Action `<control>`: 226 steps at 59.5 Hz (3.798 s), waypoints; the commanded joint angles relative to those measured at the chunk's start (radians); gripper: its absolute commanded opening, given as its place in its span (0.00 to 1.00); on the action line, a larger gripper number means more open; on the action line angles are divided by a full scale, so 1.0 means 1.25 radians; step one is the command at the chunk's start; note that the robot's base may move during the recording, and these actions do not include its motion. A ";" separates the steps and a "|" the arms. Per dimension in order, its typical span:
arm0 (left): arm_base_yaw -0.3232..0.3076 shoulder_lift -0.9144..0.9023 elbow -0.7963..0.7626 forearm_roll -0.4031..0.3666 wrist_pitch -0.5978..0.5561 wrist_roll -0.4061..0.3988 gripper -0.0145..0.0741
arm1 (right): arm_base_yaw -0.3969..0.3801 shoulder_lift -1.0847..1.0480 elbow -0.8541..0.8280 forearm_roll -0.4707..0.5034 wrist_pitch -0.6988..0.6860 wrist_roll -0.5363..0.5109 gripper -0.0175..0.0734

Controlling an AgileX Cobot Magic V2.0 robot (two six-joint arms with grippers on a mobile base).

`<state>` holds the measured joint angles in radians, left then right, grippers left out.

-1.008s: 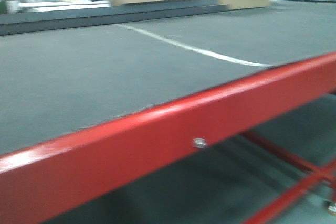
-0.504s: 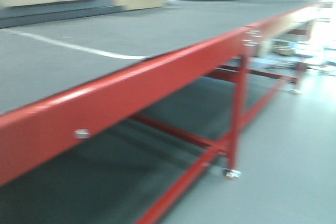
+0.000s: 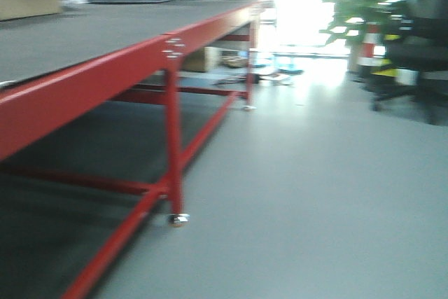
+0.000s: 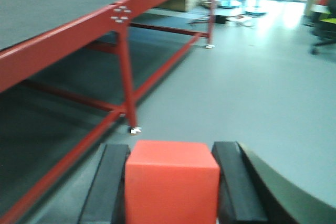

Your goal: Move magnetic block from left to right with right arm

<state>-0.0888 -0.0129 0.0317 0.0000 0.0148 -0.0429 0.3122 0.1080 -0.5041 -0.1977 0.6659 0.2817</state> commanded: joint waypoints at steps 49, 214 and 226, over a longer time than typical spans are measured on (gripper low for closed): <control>0.000 -0.011 0.006 0.000 -0.071 -0.003 0.03 | -0.005 0.010 -0.020 -0.019 -0.066 -0.007 0.43; 0.009 -0.011 0.006 0.000 -0.071 -0.003 0.03 | -0.005 0.009 -0.019 -0.018 -0.066 -0.007 0.43; 0.009 -0.011 0.006 0.000 -0.071 -0.003 0.03 | -0.005 0.009 -0.019 -0.018 -0.066 -0.007 0.43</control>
<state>-0.0782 -0.0129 0.0317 0.0000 0.0148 -0.0429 0.3122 0.1016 -0.5041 -0.1977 0.6694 0.2793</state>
